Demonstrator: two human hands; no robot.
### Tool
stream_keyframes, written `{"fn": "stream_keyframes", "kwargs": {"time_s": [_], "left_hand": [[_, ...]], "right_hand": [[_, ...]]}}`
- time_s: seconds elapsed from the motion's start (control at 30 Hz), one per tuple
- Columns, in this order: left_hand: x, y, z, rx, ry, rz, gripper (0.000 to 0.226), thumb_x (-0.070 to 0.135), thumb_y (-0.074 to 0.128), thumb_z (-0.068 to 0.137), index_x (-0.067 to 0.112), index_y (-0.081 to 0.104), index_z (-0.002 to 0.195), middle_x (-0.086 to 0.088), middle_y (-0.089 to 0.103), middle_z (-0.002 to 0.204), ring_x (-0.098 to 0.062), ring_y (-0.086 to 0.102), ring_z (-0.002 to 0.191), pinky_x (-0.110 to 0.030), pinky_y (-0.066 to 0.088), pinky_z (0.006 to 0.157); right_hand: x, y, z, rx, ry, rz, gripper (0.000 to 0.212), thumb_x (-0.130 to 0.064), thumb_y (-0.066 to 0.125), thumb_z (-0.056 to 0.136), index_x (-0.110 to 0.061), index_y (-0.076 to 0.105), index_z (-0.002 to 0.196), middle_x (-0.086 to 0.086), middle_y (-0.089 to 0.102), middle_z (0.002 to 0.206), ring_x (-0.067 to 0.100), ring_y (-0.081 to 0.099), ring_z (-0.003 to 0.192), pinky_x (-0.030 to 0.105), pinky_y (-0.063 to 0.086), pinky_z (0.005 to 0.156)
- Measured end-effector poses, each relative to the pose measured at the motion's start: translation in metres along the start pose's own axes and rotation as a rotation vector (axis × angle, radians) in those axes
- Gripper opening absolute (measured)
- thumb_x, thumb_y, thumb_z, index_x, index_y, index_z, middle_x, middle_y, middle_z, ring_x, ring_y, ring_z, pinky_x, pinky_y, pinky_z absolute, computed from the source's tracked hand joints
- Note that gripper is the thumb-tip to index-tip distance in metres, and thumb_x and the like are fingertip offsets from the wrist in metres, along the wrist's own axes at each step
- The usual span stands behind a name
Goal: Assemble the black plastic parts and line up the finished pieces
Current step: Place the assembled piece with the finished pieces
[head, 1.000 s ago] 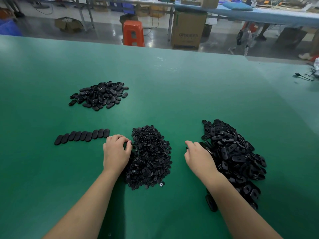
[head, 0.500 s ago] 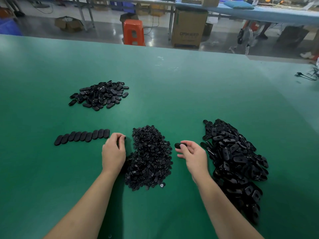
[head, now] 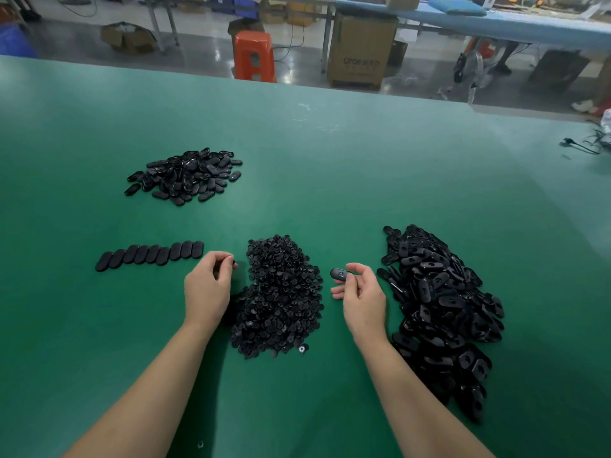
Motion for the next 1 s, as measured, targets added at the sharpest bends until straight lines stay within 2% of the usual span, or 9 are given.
{"fn": "stream_keyframes", "kwargs": {"time_s": [0.1,0.17,0.23,0.43,0.57,0.7,0.83,0.93,1.0], "left_hand": [[0.003,0.003,0.002,-0.005,-0.068,-0.104,0.016,0.017,0.057,0.101,0.031,0.066,0.098,0.011,0.072,0.089,-0.002,0.052,0.054,-0.012,0.04,0.049],[0.01,0.01,0.002,-0.028,-0.124,-0.22,0.021,0.016,0.059,0.099,0.034,0.068,0.097,0.009,0.073,0.092,0.0,0.057,0.063,-0.019,0.049,0.061],[0.022,0.02,0.001,-0.065,-0.183,-0.355,0.02,0.014,0.062,0.097,0.032,0.071,0.097,0.007,0.074,0.09,-0.005,0.062,0.073,-0.026,0.054,0.069],[0.061,0.05,-0.011,-0.237,-0.223,-0.564,0.013,0.005,0.068,0.093,0.017,0.073,0.093,0.006,0.069,0.074,-0.008,0.059,0.065,-0.02,0.051,0.065],[0.076,0.066,-0.019,-0.329,-0.246,-0.601,0.015,0.004,0.07,0.091,0.017,0.077,0.094,0.006,0.07,0.076,-0.009,0.056,0.066,-0.022,0.05,0.068],[0.084,0.076,-0.021,-0.372,-0.237,-0.569,0.016,0.01,0.071,0.092,0.022,0.08,0.095,0.004,0.071,0.083,-0.011,0.051,0.068,-0.024,0.049,0.07],[0.091,0.08,-0.019,-0.397,-0.156,-0.467,0.023,0.008,0.067,0.095,0.026,0.08,0.09,0.005,0.071,0.078,-0.004,0.059,0.067,-0.02,0.053,0.064],[0.097,0.091,-0.02,-0.46,-0.059,-0.234,0.025,0.009,0.063,0.097,0.028,0.079,0.093,0.008,0.067,0.067,-0.007,0.059,0.059,-0.023,0.054,0.064],[0.1,0.104,-0.023,-0.508,0.005,-0.057,0.027,0.01,0.058,0.099,0.026,0.078,0.104,0.006,0.066,0.077,-0.009,0.058,0.063,-0.024,0.051,0.069]], "right_hand": [[0.001,0.001,0.001,-0.008,-0.002,-0.007,0.019,-0.014,0.05,0.105,-0.029,0.06,0.102,-0.003,0.074,0.077,0.008,0.072,0.071,0.025,0.058,0.072],[0.0,0.002,0.001,-0.01,-0.007,-0.016,0.021,-0.015,0.051,0.105,-0.032,0.061,0.099,-0.004,0.074,0.076,0.007,0.072,0.071,0.021,0.057,0.07],[0.0,0.001,0.0,-0.012,-0.01,-0.02,0.022,-0.015,0.052,0.105,-0.034,0.061,0.098,-0.006,0.074,0.076,0.006,0.072,0.071,0.019,0.056,0.068],[0.002,0.001,0.0,-0.016,-0.005,-0.021,0.018,-0.016,0.052,0.105,-0.029,0.064,0.1,-0.008,0.074,0.076,0.008,0.072,0.071,0.023,0.058,0.07],[0.003,0.001,0.0,-0.02,-0.011,-0.027,0.018,-0.016,0.052,0.104,-0.029,0.064,0.1,-0.012,0.074,0.079,0.008,0.072,0.071,0.023,0.059,0.07],[0.003,0.002,0.001,-0.026,-0.013,-0.022,0.019,-0.017,0.051,0.104,-0.03,0.063,0.1,-0.012,0.074,0.081,0.009,0.072,0.072,0.024,0.059,0.07],[0.002,0.002,0.0,-0.03,-0.013,-0.002,0.02,-0.016,0.051,0.105,-0.031,0.063,0.1,-0.011,0.075,0.084,0.01,0.072,0.073,0.025,0.06,0.071],[0.001,0.001,0.0,-0.029,-0.01,0.012,0.021,-0.015,0.05,0.105,-0.032,0.062,0.1,-0.013,0.075,0.085,0.01,0.072,0.073,0.025,0.06,0.071],[0.001,0.001,0.0,-0.026,-0.007,0.031,0.023,-0.013,0.05,0.104,-0.032,0.062,0.1,-0.012,0.075,0.086,0.011,0.072,0.072,0.027,0.06,0.072]]}}
Point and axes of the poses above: each hand's wrist, its own z-axis towards the middle knuckle, its own y-axis out of the palm, x = y × z, the point moved 9 cm from there along z, towards the middle knuckle
